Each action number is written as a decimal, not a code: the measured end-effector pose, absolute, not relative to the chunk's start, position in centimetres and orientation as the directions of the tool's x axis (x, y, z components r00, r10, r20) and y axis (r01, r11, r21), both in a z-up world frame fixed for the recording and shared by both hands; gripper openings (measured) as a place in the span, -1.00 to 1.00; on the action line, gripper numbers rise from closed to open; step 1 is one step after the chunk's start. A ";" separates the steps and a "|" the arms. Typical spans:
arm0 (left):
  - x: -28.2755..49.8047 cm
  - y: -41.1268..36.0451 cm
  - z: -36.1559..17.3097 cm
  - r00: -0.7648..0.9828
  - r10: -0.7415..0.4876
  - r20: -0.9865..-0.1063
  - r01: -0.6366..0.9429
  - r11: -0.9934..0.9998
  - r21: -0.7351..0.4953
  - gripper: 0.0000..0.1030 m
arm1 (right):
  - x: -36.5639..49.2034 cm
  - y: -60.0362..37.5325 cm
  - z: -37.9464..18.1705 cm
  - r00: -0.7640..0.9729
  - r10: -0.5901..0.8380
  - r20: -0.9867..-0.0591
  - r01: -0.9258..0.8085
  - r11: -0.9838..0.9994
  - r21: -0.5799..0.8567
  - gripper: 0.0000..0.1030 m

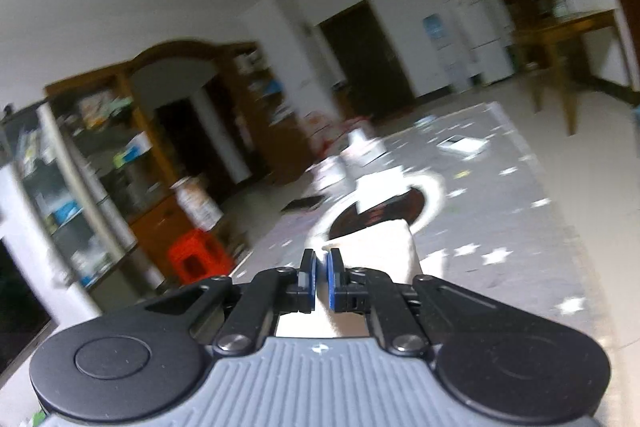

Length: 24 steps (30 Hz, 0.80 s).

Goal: Fold clothes
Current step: 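Fold the held sleeve across the shirt body with the right gripper and release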

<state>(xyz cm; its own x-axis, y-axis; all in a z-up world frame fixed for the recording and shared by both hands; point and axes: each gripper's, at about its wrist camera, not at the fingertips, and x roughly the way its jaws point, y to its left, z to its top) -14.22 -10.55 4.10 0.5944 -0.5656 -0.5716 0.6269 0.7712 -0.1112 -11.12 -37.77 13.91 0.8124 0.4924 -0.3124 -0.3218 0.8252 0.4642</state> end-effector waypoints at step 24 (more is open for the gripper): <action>-14.8 -1.8 3.7 0.691 -0.428 -0.582 0.425 0.892 -0.151 -0.03 | -10.2 -26.2 7.8 0.514 0.648 -0.562 -0.540 0.754 0.374 -0.77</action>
<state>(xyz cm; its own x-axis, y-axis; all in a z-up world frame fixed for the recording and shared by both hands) -14.80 -1.78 3.67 0.6913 -0.4283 -0.5819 0.4253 0.8923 -0.1514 -10.21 -26.25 7.85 0.5141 0.6476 -0.5624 -0.5404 0.7537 0.3739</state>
